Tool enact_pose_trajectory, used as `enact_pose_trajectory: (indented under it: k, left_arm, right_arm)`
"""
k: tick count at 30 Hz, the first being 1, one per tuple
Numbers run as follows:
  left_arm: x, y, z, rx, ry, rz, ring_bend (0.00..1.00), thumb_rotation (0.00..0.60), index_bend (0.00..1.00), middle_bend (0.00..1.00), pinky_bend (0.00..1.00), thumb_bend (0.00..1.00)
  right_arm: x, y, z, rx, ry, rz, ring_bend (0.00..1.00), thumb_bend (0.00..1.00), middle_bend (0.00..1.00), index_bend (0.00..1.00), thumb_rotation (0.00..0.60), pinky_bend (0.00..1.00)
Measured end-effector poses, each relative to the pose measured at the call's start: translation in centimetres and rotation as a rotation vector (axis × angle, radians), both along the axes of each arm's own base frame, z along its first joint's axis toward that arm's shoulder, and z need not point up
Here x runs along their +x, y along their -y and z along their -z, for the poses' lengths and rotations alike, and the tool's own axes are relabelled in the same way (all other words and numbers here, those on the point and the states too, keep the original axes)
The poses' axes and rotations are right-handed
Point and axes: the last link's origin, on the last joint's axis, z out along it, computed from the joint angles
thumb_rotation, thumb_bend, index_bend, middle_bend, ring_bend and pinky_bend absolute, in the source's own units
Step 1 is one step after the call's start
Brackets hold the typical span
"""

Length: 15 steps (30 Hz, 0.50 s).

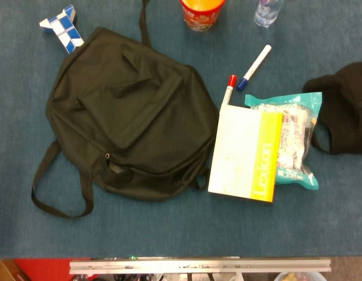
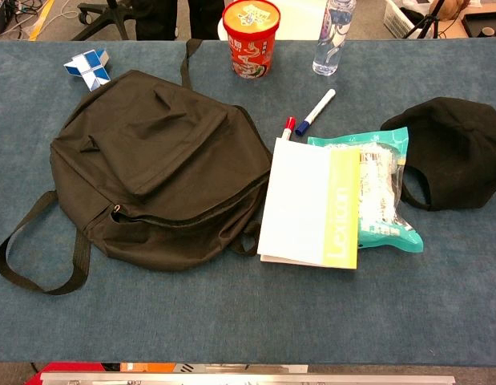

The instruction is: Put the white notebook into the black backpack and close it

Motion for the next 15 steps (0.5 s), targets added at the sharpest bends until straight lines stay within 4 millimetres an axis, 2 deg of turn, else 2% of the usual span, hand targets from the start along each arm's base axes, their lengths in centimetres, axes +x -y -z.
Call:
enact_pose_trajectory:
  k: [15]
  left_arm:
    - [-0.3,0.04,-0.16,0.003,0.002,-0.007,0.25,0.6,0.24,0.24,0.23,0.2]
  right_arm:
    - [0.69,0.07,0.54,0.025,0.01,-0.02,0.13,0.03,0.27,0.19,0.6,0.17]
